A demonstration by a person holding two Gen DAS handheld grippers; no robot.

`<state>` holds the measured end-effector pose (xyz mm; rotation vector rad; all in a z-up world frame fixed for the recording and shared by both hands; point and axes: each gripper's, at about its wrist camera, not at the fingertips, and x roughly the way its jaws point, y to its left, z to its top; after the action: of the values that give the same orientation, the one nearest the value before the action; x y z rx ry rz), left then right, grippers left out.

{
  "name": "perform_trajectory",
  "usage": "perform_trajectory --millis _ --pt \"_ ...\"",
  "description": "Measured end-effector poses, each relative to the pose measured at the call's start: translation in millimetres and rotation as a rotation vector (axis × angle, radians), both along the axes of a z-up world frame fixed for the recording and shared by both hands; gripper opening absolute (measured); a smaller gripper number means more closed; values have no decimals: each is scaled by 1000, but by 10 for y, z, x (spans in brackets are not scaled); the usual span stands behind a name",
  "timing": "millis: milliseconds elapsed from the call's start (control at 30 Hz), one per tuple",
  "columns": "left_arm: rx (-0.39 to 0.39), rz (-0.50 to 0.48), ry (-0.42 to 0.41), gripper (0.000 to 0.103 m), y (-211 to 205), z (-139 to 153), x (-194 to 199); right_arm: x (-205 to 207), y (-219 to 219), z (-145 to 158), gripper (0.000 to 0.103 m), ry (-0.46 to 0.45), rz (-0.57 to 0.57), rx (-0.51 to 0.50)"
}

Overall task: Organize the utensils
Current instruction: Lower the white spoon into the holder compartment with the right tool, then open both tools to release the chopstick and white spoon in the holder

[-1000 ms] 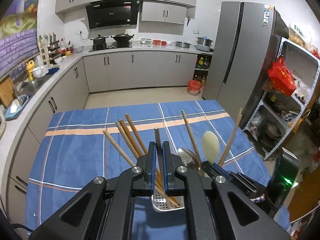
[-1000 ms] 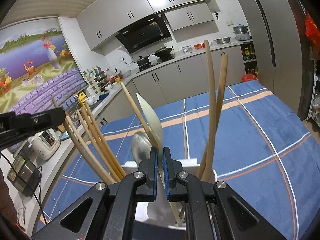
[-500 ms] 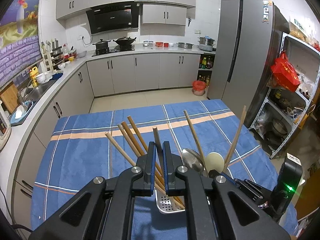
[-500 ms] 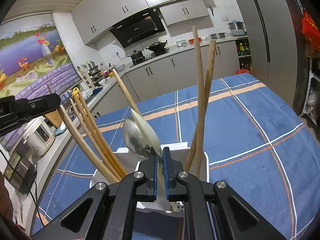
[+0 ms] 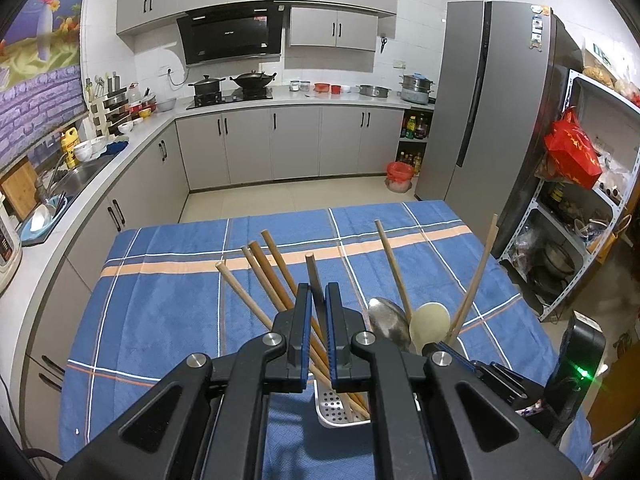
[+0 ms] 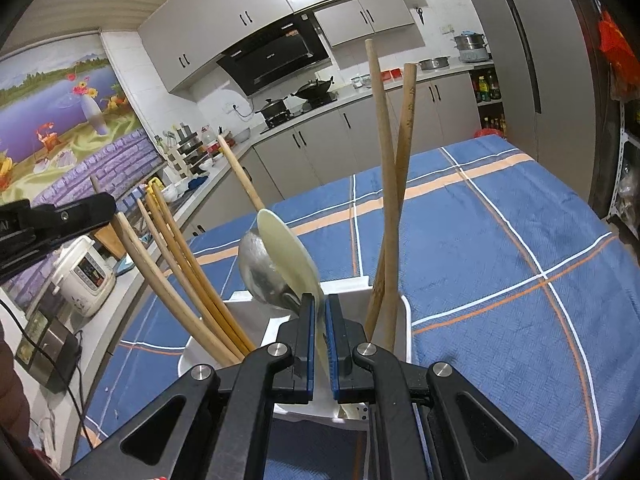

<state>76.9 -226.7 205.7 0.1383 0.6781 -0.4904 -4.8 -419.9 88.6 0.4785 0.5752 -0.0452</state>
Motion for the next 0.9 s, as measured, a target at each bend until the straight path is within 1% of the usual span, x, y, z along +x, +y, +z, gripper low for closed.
perform_trajectory --millis 200,400,533,567,633,667,700,767,800,833,867,900 --pt "1 0 0 7 6 2 3 -11 -79 -26 6 -2 -4 55" --pt "-7 4 2 6 19 -14 4 -42 -101 -9 6 5 -10 42" --pt "-10 5 18 6 38 -22 2 -92 -82 23 7 7 -12 35" --pt "-17 6 30 6 52 -24 5 -115 -75 34 8 6 -12 34" --pt "-28 1 56 6 62 -34 6 -158 -57 66 17 2 -16 26" --pt "-33 -2 64 6 75 -38 -3 -190 -46 93 19 -2 -18 18" --pt "-34 -2 69 6 74 -40 -17 -214 -34 108 23 -6 -19 14" --pt "-31 -1 65 8 84 -32 -73 -270 -16 151 27 -12 -22 7" --pt "-32 -2 64 12 88 -23 -102 -294 -10 171 29 -15 -23 5" --pt "-36 -3 64 20 102 -5 -137 -318 -4 191 32 -18 -25 4" --pt "-41 -1 62 25 113 23 -160 -346 4 212 34 -20 -28 3" --pt "-48 2 55 33 129 50 -193 -371 9 230 38 -23 -31 2"
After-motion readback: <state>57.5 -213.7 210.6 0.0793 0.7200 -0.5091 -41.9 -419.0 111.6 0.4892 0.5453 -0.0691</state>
